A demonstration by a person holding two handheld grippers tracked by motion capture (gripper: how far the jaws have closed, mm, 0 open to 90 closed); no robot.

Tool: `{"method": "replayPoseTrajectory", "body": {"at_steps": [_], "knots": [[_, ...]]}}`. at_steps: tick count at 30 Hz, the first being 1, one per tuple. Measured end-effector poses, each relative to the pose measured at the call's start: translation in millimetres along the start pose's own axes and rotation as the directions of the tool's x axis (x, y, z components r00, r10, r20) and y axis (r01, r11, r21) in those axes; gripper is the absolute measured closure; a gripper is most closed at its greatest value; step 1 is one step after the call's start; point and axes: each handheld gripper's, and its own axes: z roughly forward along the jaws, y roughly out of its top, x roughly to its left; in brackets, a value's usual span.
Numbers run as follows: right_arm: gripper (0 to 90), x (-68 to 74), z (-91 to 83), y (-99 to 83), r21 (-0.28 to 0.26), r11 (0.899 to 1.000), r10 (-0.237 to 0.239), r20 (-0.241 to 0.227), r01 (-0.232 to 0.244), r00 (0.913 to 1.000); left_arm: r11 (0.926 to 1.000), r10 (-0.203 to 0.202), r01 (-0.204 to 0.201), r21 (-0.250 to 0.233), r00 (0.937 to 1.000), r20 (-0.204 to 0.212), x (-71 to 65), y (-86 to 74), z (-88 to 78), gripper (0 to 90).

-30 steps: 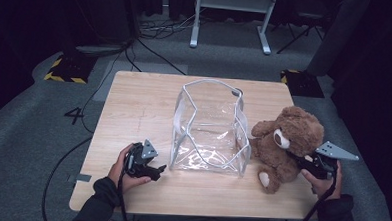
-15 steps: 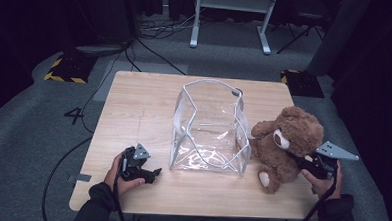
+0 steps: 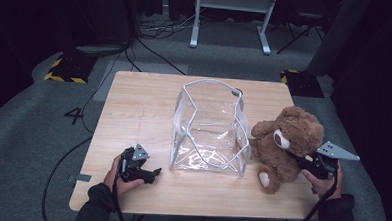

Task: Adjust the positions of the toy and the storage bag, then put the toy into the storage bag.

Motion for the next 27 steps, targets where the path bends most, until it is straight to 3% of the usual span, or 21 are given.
{"method": "replayPoseTrajectory", "body": {"at_steps": [18, 27], "knots": [[64.5, -1.7, -7.4, 2.0, -0.044, 0.999, 0.011, -0.013, -0.012, 0.9999, 1.0000, 0.009, -0.009, 0.000, 0.9999, 0.007, 1.1, 0.4, 0.3, 15.0], [66.4, -3.3, -15.5, 7.7, -0.093, 0.996, 0.016, 0.014, -0.014, 0.9998, 0.9996, 0.029, -0.029, -0.002, 0.9990, 0.033, 2.7, 2.4, 2.4, 15.2]]}}
